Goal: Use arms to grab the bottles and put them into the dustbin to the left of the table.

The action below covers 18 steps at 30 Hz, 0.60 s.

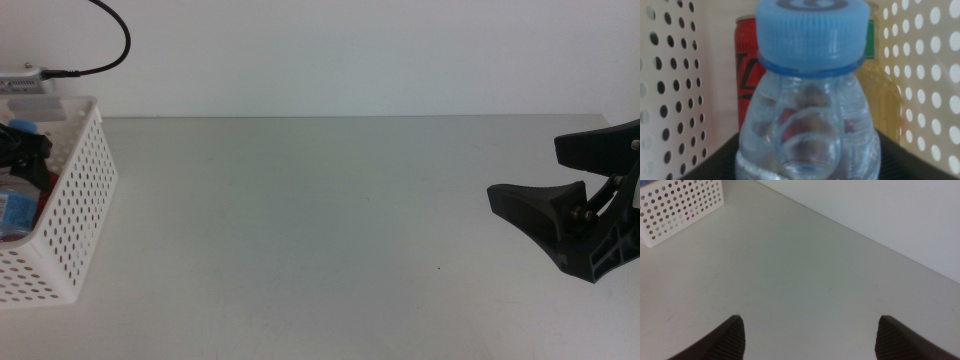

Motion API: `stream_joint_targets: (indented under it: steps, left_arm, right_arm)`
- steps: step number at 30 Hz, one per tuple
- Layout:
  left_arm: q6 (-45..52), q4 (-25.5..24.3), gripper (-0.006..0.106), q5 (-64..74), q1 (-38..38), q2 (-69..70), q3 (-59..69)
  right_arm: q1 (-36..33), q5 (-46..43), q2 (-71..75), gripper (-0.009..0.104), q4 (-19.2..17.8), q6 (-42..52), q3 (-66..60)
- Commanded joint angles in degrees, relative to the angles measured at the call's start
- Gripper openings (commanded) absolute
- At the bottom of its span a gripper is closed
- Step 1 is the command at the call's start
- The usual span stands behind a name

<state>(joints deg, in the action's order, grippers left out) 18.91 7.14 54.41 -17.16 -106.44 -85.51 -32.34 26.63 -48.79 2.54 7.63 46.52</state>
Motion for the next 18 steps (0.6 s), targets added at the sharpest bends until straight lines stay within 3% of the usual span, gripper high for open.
stream_joint_targets:
  steps: [1, 3, 12, 18]
  left_arm:
    - [0.5, 3.6, 0.082, -1.4, 0.1, 3.0, -2.1]
    - [0.7, 4.0, 0.094, -0.6, 0.1, 3.4, -2.1]
    - [-2.1, 5.9, 0.094, 3.5, 0.4, 8.7, -2.1]
    - [-3.9, 5.2, 0.094, 4.8, 5.1, 16.6, -1.9]
  right_arm:
    - [0.3, -3.8, 0.5, 0.067, -0.3, 0.7, 1.6]
    - [0.3, -3.8, 0.5, 0.067, -0.3, 0.7, 1.6]
    - [0.3, -3.8, 0.5, 0.067, -0.3, 0.7, 1.6]
    - [0.3, -3.8, 0.5, 0.067, -0.3, 0.7, 1.6]
